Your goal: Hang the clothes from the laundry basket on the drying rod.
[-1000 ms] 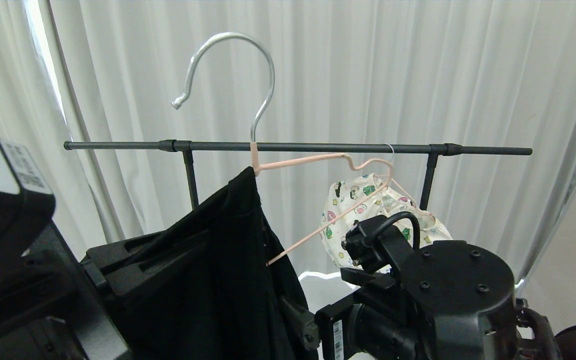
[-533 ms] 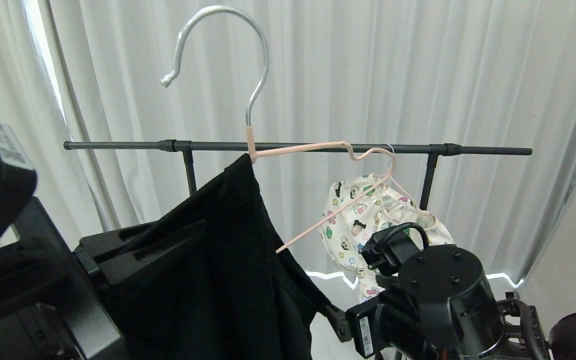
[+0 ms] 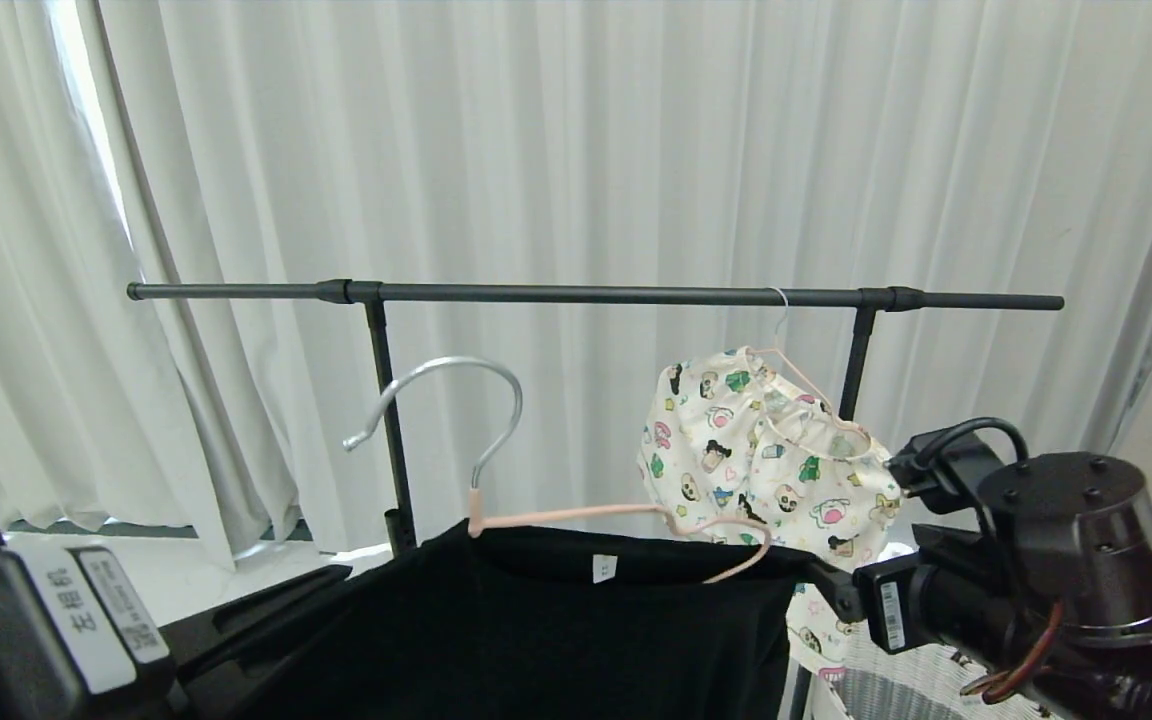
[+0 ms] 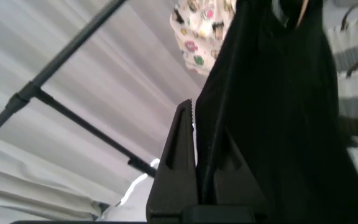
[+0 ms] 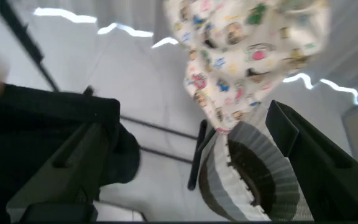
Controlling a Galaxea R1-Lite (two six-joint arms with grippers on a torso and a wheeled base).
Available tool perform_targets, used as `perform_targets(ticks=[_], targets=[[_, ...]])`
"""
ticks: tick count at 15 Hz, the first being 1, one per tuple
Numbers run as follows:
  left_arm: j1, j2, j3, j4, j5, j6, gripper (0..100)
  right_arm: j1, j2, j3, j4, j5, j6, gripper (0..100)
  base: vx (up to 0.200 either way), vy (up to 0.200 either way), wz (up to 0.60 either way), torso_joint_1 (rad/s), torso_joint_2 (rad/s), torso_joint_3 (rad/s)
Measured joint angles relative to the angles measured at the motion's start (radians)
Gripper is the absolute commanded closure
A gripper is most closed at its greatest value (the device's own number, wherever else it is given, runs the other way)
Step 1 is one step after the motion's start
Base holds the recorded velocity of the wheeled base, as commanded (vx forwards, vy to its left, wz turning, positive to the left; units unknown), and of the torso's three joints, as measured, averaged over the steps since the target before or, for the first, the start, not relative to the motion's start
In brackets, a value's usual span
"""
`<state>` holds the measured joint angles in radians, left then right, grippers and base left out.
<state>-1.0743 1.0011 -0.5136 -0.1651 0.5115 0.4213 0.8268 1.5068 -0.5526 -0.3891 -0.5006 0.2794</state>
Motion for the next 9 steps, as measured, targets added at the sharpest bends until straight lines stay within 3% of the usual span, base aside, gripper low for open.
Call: perform_targets(ticks=[4,9], targets=[[-0.001,-0.016,0.054,-0.002,-0.005,0.0,100,-0.023,-0.057,-0.003,-0.028,0.004,-0.041,0,0.0,0.0,0.0,0.0,0.0,0.0],[0.005,-0.005,0.125,0.0,-0.002,-0.002,100,0.016,-0.132,0.001,-0.049,0.109,-0.116,0,0.0,0.0,0.0,0.0,0.0,0.0]])
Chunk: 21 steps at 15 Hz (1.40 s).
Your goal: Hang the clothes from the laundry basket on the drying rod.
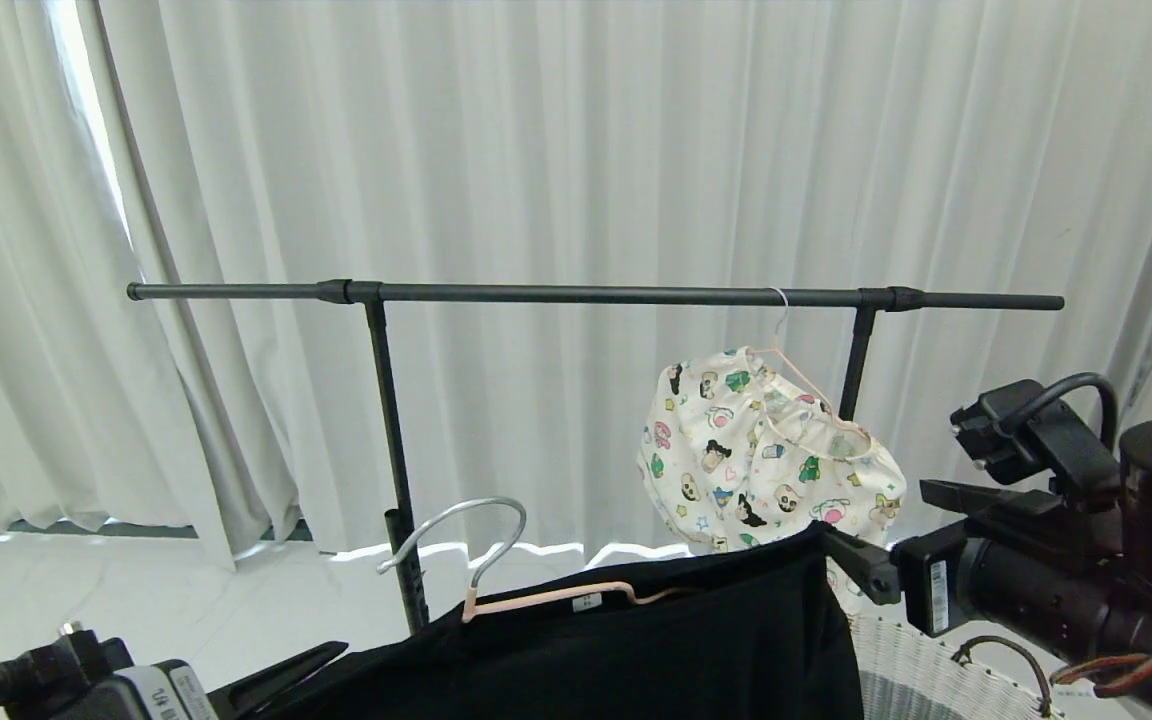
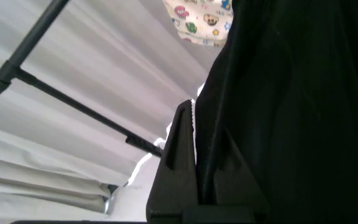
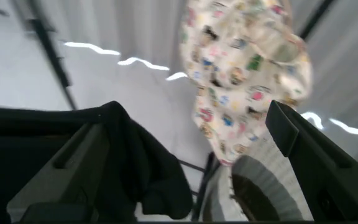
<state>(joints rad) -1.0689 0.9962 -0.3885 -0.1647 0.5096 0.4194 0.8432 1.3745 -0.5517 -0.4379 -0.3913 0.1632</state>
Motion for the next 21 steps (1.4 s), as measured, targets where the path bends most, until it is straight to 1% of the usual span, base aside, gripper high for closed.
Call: perform_targets(ticks=[2,5,8,9,10,11,12,14,16,18,19,20,21], targets=[[0.009,0.011,-0.006,0.0,-0.001,-0.005,100,0.07,-0.017,0.011,0.0,0.021,-0.002,0,0.0,0.0,0.0,0.0,0.0,0.0],[0.012,0.018,-0.022,-0.001,-0.001,-0.032,100,0.209,-0.008,0.04,0.0,0.023,-0.007,0,0.0,0.0,0.0,0.0,0.0,0.0],[0.013,0.021,-0.024,-0.001,-0.001,-0.048,100,0.318,0.003,0.049,-0.004,0.041,-0.023,0,0.0,0.0,0.0,0.0,0.0,0.0],[0.011,0.022,-0.02,-0.001,-0.007,-0.048,100,0.356,0.002,0.05,-0.005,0.06,-0.033,0,0.0,0.0,0.0,0.0,0.0,0.0],[0.006,0.023,-0.015,-0.001,-0.028,-0.048,100,0.381,0.001,0.05,-0.005,0.081,-0.066,0,0.0,0.0,0.0,0.0,0.0,0.0],[-0.002,0.022,-0.007,-0.001,-0.066,-0.047,100,0.394,0.0,0.051,-0.004,0.107,-0.109,0,0.0,0.0,0.0,0.0,0.0,0.0],[-0.008,0.02,-0.003,-0.001,-0.084,-0.046,100,0.4,0.0,0.051,-0.004,0.127,-0.135,0,0.0,0.0,0.0,0.0,0.0,0.0],[-0.021,0.011,0.002,-0.002,-0.154,-0.039,100,0.4,0.005,0.048,-0.004,0.215,-0.228,0,0.0,0.0,0.0,0.0,0.0,0.0],[-0.031,0.003,0.013,-0.001,-0.175,-0.01,100,0.394,0.024,0.032,-0.004,0.266,-0.296,0,0.0,0.0,0.0,0.0,0.0,0.0],[-0.052,-0.001,0.016,-0.002,-0.21,0.0,100,0.389,0.05,0.008,-0.004,0.285,-0.327,0,0.0,0.0,0.0,0.0,0.0,0.0],[-0.07,-0.002,0.016,-0.002,-0.229,0.002,100,0.387,0.066,-0.007,-0.004,0.308,-0.339,0,0.0,0.0,0.0,0.0,0.0,0.0],[-0.084,-0.002,0.016,-0.002,-0.236,0.007,100,0.386,0.086,-0.025,-0.004,0.342,-0.352,0,0.0,0.0,0.0,0.0,0.0,0.0],[-0.09,-0.002,0.016,-0.002,-0.237,0.011,100,0.386,0.103,-0.038,-0.004,0.359,-0.36,0,0.0,0.0,0.0,0.0,0.0,0.0]])
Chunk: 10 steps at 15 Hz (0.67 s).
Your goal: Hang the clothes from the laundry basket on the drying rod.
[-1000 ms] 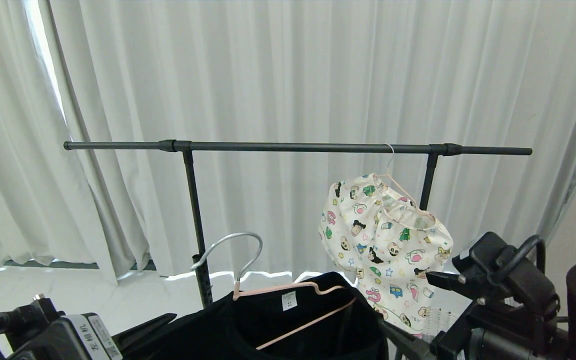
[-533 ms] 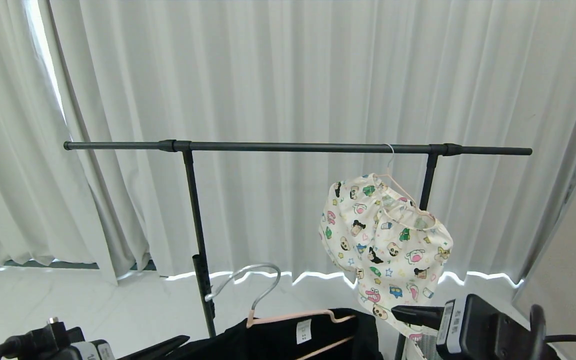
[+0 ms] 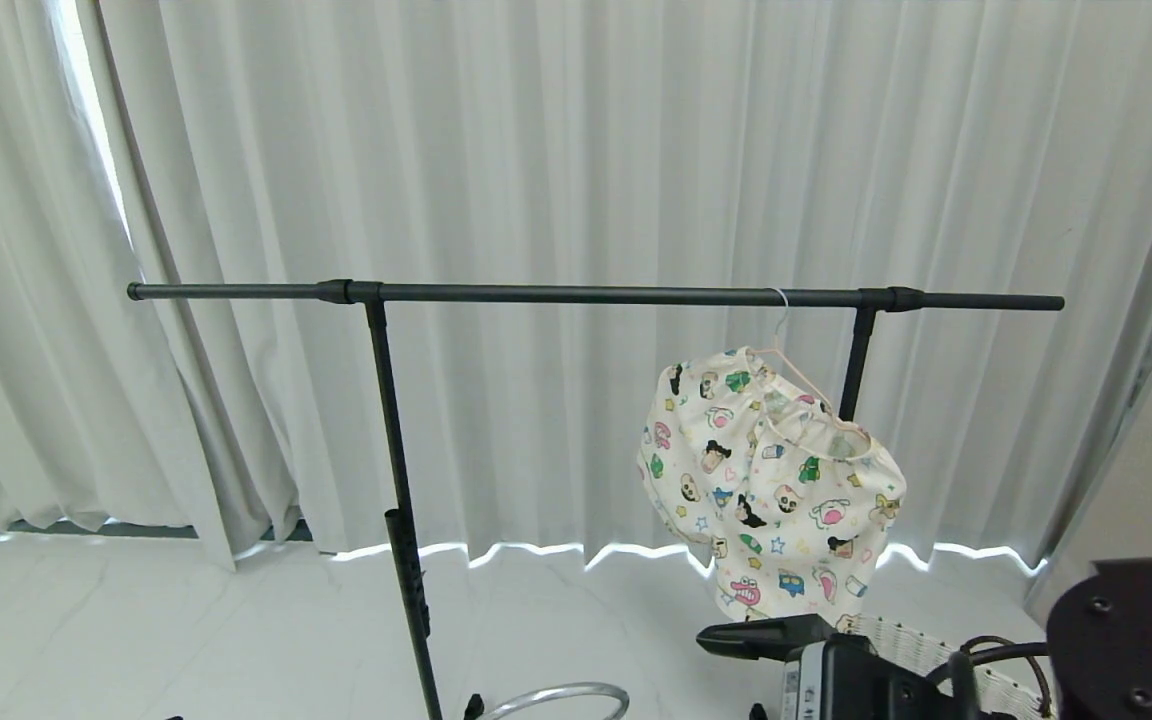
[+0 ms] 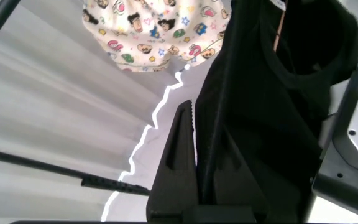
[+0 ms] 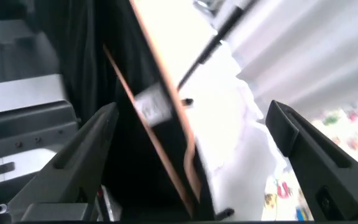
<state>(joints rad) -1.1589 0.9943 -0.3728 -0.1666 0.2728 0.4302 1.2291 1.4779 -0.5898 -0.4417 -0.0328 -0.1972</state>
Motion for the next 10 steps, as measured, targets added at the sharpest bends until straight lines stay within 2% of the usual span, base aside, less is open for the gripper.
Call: perform_targets(ticks=[7,8,10], targets=[[-0.012,-0.004,-0.011,-0.002,0.0,0.022,100,0.001,0.083,-0.027,0.006,0.011,-0.007,0,0.0,0.0,0.0,0.0,0.0,0.0],[-0.013,-0.004,-0.016,-0.001,0.0,0.026,100,0.001,0.089,-0.026,0.004,0.011,-0.006,100,0.0,0.0,0.0,0.0,0.0,0.0],[-0.013,-0.005,-0.027,-0.002,0.0,0.031,100,0.001,0.098,-0.026,0.004,0.01,-0.007,100,0.0,0.0,0.0,0.0,0.0,0.0]])
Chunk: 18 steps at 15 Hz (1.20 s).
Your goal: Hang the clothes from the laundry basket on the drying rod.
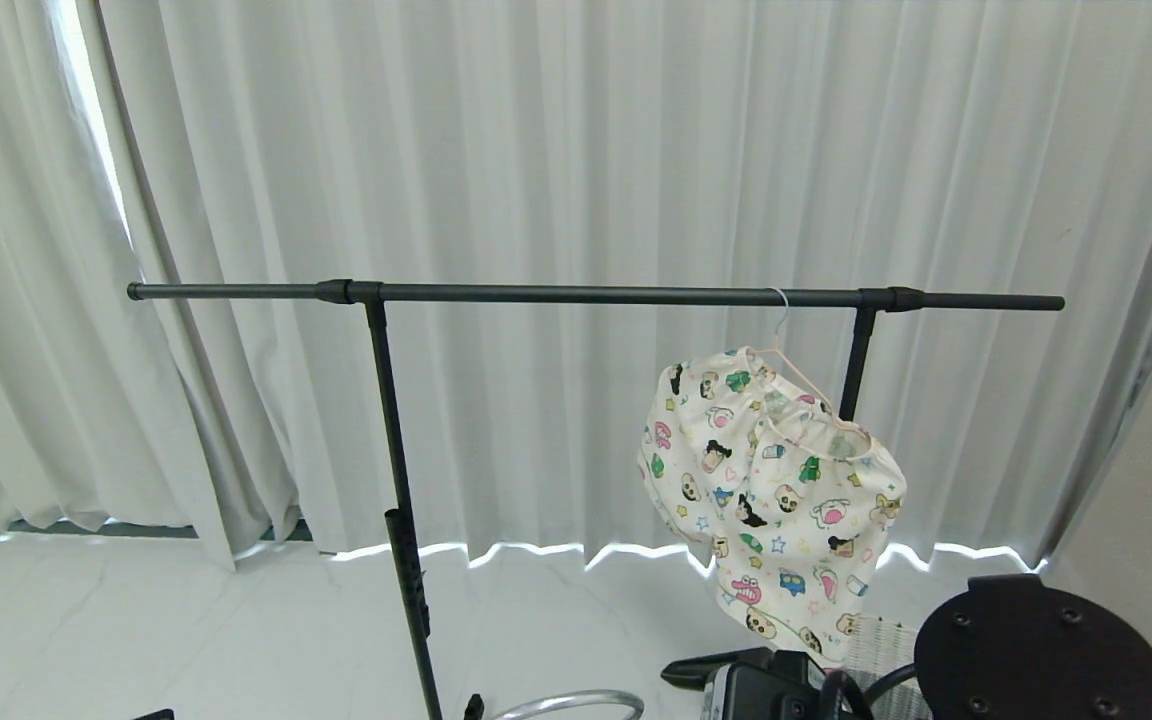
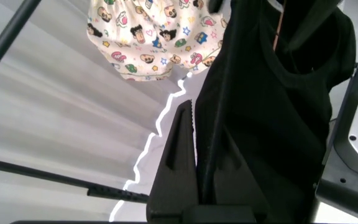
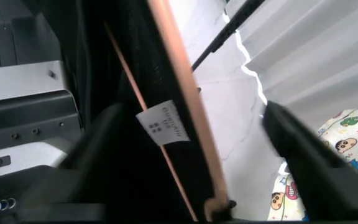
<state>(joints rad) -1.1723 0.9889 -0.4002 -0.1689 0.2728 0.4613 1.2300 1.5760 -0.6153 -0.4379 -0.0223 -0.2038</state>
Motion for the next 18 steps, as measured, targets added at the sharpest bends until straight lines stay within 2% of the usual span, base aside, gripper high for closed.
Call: perform_targets(ticks=[7,8,11,14,18], targets=[[0.0,-0.005,-0.003,0.001,0.001,0.006,100,0.0,0.003,-0.002,-0.004,-0.011,0.001,100,0.0,0.0,0.0,0.0,0.0,0.0],[0.0,-0.005,-0.003,0.0,0.001,0.006,0,0.0,0.0,-0.002,-0.003,-0.012,0.0,100,0.0,0.0,0.0,0.0,0.0,0.0],[0.003,-0.005,-0.003,-0.001,0.005,0.003,0,-0.006,-0.016,0.007,-0.002,-0.04,0.0,100,0.0,0.0,0.0,0.0,0.0,0.0],[0.004,-0.008,-0.003,-0.001,0.006,0.001,0,-0.049,-0.054,0.055,-0.001,-0.063,0.003,100,0.0,0.0,0.0,0.0,0.0,0.0],[0.005,-0.01,-0.003,0.0,0.006,-0.007,0,-0.18,-0.113,0.073,0.058,-0.087,0.008,100,0.0,0.0,0.0,0.0,0.0,0.0]])
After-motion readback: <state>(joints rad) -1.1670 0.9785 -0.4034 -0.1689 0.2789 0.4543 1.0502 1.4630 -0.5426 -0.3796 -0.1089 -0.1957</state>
